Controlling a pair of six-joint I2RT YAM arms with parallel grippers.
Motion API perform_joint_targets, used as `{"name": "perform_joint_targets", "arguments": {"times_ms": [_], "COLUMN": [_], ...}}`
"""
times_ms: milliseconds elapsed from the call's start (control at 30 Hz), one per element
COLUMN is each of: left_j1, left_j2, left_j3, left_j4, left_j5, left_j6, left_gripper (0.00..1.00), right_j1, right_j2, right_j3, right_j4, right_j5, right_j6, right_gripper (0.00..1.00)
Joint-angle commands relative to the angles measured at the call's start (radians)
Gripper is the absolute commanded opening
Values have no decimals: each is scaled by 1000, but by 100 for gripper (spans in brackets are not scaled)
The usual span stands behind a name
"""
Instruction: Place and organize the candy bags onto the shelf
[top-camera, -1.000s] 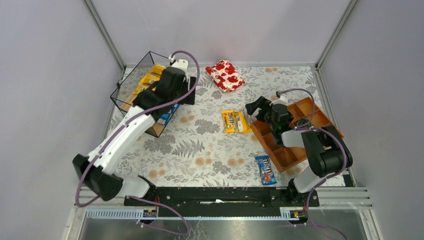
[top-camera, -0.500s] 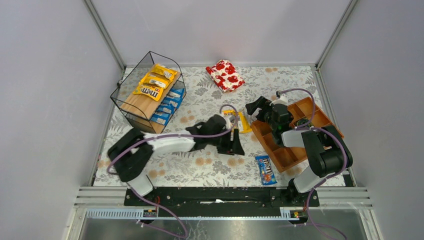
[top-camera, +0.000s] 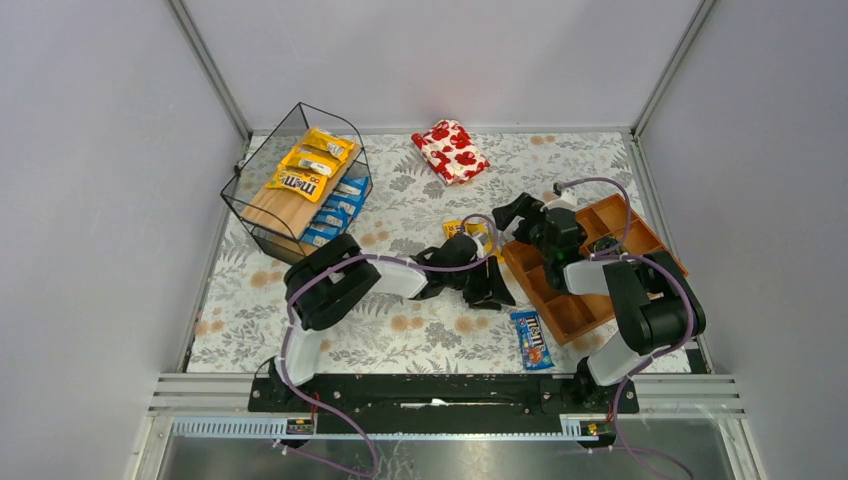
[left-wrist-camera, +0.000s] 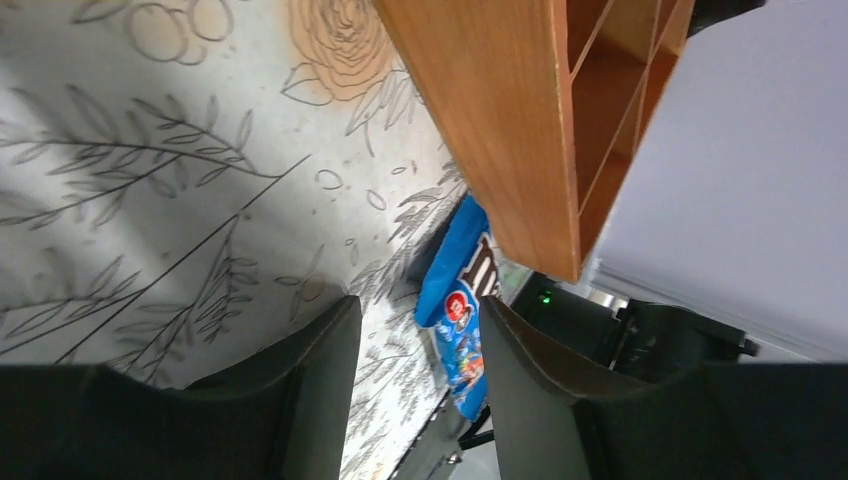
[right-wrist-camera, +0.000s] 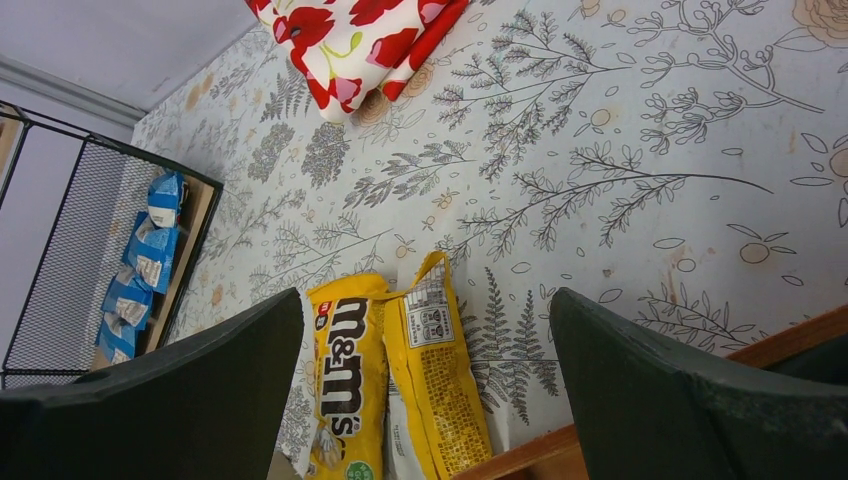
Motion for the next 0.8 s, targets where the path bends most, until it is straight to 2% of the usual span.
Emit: {"name": "perform_joint_targets", "arguments": {"times_ms": [0, 333, 467, 600, 767], "left_j1": [-20, -47, -58, -59, -55], "left_j2": [67, 140, 139, 159, 182], "left_j3": [10, -5, -7, -13, 2], "left_j4": [100, 224, 207, 260, 273], "left_j5": [52, 156, 153, 159, 129], "left_j6": [-55, -129, -103, -127, -144], "left_gripper": [51, 44, 42, 39, 43], "right_j1": [-14, -19, -22, -21, -24], "right_j2": [-27, -18, -17, -15, -15], "right_j3": [-4, -4, -4, -4, -6], "right_j4": [39, 46, 48, 51, 50], "right_j5": [-1, -13, -15, -18, -18], "right_j6": [-7, 2, 6, 7, 9], "right_gripper": [100, 100, 100, 100, 100]}}
